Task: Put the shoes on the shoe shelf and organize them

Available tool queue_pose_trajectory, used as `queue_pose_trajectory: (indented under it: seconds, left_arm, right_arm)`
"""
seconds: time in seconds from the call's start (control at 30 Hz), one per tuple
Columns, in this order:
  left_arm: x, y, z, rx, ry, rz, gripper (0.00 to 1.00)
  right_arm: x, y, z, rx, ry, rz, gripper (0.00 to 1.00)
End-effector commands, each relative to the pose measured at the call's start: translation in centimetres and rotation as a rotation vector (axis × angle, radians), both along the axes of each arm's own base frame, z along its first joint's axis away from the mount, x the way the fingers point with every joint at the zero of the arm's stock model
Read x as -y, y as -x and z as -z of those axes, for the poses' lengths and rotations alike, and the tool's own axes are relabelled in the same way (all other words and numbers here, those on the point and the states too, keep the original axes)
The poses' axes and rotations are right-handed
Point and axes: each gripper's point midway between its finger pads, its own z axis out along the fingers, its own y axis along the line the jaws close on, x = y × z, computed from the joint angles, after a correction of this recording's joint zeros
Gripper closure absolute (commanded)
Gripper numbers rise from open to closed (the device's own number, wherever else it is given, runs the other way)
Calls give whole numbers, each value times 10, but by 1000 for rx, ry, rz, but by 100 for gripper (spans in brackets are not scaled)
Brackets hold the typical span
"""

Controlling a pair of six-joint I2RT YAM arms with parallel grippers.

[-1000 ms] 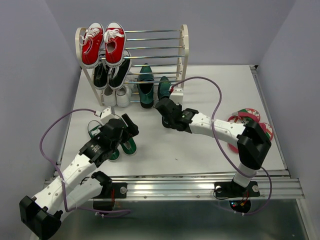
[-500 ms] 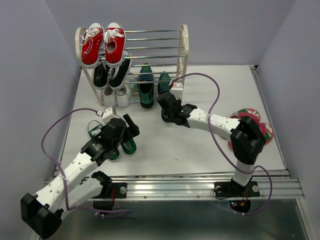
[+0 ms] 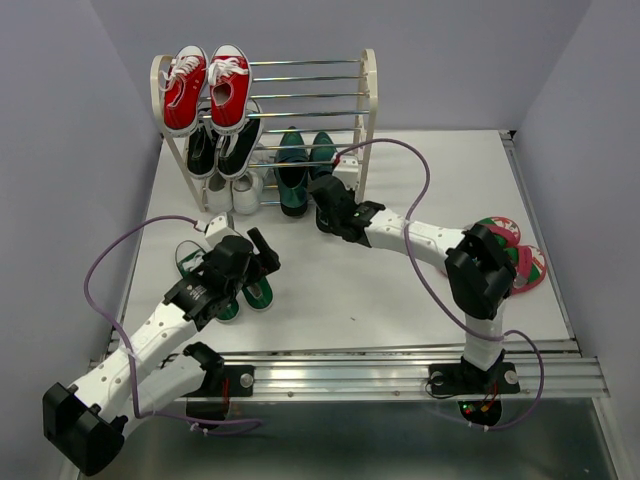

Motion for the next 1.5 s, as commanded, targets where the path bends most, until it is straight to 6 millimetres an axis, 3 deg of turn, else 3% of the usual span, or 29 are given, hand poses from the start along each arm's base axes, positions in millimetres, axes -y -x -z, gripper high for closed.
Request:
queue_pose_trajectory:
  seconds: [0.0, 0.2, 0.77, 1.47]
  left_arm:
    - [-1, -3, -3, 23, -7, -3, 1]
    - [0, -3, 0, 15, -11, -2, 1]
    - [0, -4, 1, 8, -19, -2, 1]
    - [0, -5, 2, 5, -28, -3, 1]
  right_arm:
    - [-12, -33, -76, 209, -158, 79, 99]
    - [-10, -41, -81, 223, -163, 101, 99]
    - [-7, -69, -68, 210, -155, 116, 99]
    - [-14, -82, -54, 189, -169, 100, 99]
